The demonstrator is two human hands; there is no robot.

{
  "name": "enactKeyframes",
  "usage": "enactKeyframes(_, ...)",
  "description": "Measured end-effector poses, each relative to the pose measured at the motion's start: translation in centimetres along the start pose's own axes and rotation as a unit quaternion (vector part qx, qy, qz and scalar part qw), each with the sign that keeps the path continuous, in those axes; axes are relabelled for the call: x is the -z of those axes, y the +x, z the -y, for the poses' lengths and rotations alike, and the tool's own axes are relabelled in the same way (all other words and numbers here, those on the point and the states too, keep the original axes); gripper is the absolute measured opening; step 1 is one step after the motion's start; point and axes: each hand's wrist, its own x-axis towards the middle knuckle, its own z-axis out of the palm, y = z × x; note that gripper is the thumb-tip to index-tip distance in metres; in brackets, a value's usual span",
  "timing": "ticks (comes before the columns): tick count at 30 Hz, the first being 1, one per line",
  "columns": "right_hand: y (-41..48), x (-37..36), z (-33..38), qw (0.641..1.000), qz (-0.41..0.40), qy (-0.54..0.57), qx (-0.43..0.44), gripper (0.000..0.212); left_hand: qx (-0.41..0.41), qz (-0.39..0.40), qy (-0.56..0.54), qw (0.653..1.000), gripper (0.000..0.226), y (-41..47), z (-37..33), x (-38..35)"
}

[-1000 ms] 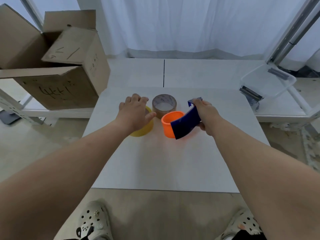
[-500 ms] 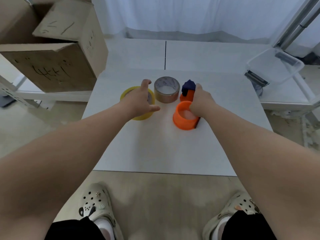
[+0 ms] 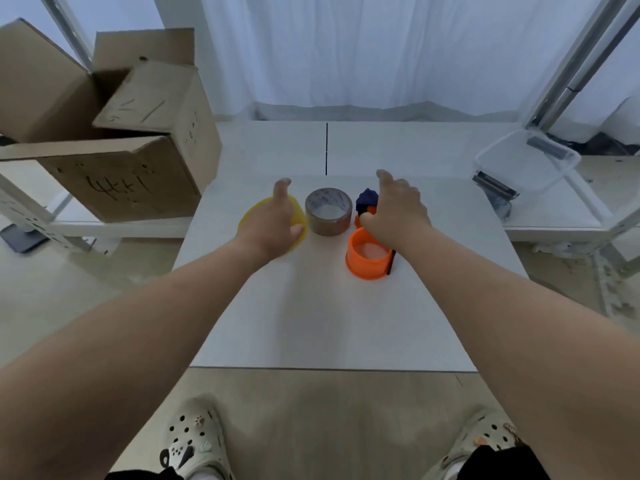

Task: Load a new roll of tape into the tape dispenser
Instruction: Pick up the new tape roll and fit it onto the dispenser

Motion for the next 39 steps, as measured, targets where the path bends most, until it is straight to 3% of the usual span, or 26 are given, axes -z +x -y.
enactKeyframes(4,-0.7,2.5,2.0,0.993,0.025,0.116,0.021,0.062,0.011,-0.056,-0.104,0.993,0.067,-1.3,-1.7,3.7)
enactKeyframes(8,-2.3,4.7,3.5,0.951,0.041,0.304,-0.023,0.056,-0.022,-0.014,-0.172,0.985,0.045,-2.5,-3.0,5.3)
enactKeyframes(12,-4.3,5.3,3.5,0.885,0.106,0.441,-0.108,0.054,-0.095,-0.03,-0.09,0.991,0.032,-3.7,-3.2,4.9)
enactKeyframes(14,-4.7,5.7,3.2,0.874,0.117,0.456,-0.116,0.051,-0.137,-0.039,-0.03,0.989,0.029,-4.0,-3.4,4.7)
enactKeyframes(19,-4.4,5.8,1.9,0.899,0.095,0.409,-0.121,0.039,-0.179,-0.016,0.035,0.983,0.033,-3.7,-4.3,3.8)
enactKeyframes(22,-4.3,4.4,0.4,0.945,0.075,0.292,-0.122,0.031,-0.184,0.033,0.078,0.979,0.034,-3.2,-4.5,2.6)
enactKeyframes(25,-3.9,2.6,-1.0,0.972,0.105,0.162,-0.133,0.03,-0.18,0.063,0.097,0.977,0.034,-2.9,-4.4,1.6)
enactKeyframes(28,-3.5,1.5,-1.5,0.971,0.143,0.121,-0.146,0.016,-0.181,0.064,0.104,0.976,0.035,-2.4,-4.3,1.1)
enactKeyframes(35,-2.8,0.8,-2.8,0.962,0.169,0.142,-0.16,0.018,-0.17,0.043,0.104,0.979,0.036,-1.7,-4.0,0.6)
enactKeyframes(39,-3.6,0.5,-2.7,0.961,0.175,0.131,-0.167,0.007,-0.166,0.046,0.135,0.976,0.035,-2.0,-3.5,0.1)
